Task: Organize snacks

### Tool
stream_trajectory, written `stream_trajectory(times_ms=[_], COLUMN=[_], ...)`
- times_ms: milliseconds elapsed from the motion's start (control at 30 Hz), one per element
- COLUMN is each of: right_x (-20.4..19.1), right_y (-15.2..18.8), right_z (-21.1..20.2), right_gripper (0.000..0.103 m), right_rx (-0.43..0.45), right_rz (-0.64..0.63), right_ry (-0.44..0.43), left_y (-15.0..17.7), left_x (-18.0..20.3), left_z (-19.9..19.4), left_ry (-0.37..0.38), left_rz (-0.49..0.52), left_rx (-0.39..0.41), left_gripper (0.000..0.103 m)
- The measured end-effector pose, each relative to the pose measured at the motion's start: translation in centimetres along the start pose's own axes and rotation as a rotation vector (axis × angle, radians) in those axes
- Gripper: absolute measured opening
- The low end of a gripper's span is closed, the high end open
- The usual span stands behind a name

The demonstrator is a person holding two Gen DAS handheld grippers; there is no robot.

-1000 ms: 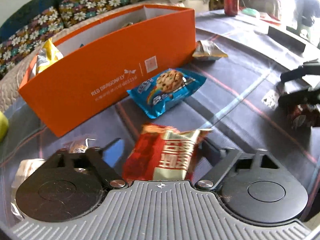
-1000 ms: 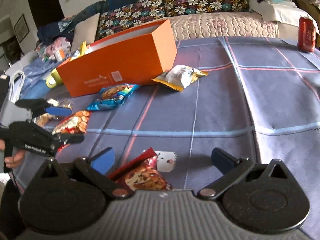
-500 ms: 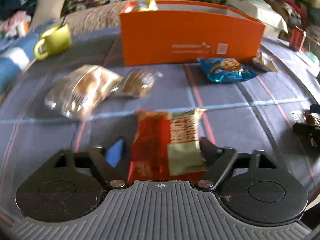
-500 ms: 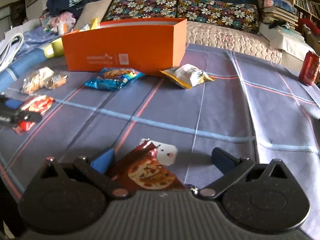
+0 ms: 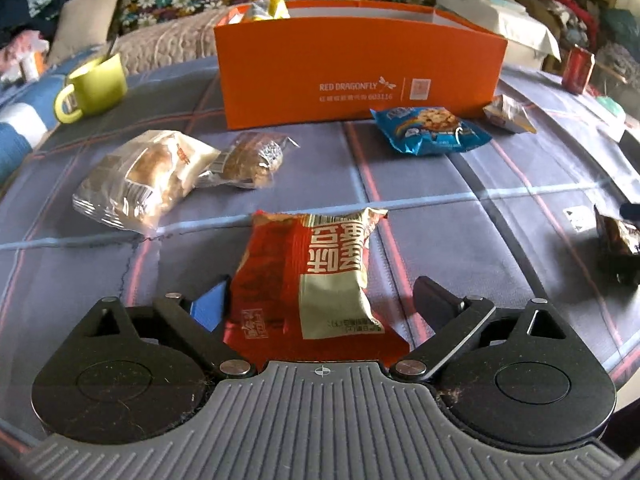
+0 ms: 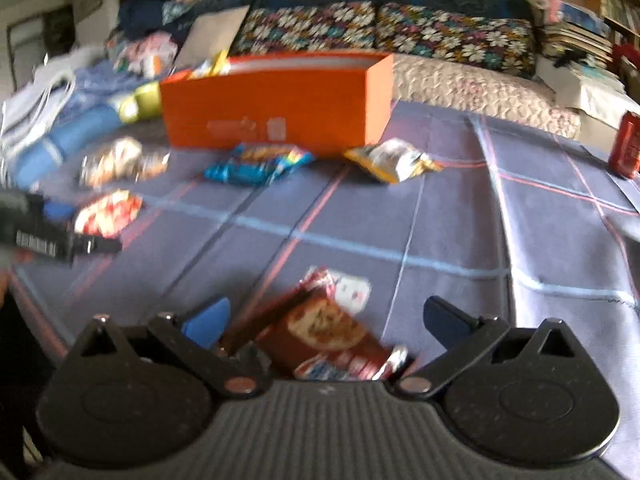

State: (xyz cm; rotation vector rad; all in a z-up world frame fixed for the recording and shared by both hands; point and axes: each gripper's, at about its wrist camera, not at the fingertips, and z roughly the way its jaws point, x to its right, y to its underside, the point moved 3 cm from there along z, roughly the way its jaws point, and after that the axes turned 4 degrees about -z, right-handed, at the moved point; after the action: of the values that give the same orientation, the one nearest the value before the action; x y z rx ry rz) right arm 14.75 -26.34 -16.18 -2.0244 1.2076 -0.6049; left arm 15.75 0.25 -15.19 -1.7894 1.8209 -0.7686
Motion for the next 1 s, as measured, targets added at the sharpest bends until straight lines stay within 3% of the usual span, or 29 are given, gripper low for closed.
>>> stream_trajectory(times_ms=[300, 500, 600, 733, 1000], right_x=[-0.4, -1.2, -3.3, -6.4, -7.9], right_y=[0.5, 1.1, 1.0, 0.6, -0.2], right_z=[0.2, -1.2, -1.2, -0.4, -1.4], right_gripper=[0.102, 0.102, 0.102, 0.102, 0.102], right_rx=[-0.014, -0.007, 0.010, 0.001, -0.021], right_rz=[-0.054, 0.194, 0.243, 0.158, -0.083], right_ry=[0.019, 0.058, 0.063, 0.081, 0.033], left_y=[0.0, 0.1, 0.2, 0.4, 0.5], left_x=[-0.1, 0.2, 0.6, 0.4, -1.0], left_z=[0.0, 0.2, 0.1, -0.1, -0.7], left_ry=[0.002, 0.005, 0.013, 0.025, 0.049], left_rz=[0.009, 0.008, 0.020, 0.021, -0.017], left_rx=[0.001, 0.006, 0.006, 0.004, 0.002], left_gripper=[0.074, 0.081, 0.081, 0.081, 0.081])
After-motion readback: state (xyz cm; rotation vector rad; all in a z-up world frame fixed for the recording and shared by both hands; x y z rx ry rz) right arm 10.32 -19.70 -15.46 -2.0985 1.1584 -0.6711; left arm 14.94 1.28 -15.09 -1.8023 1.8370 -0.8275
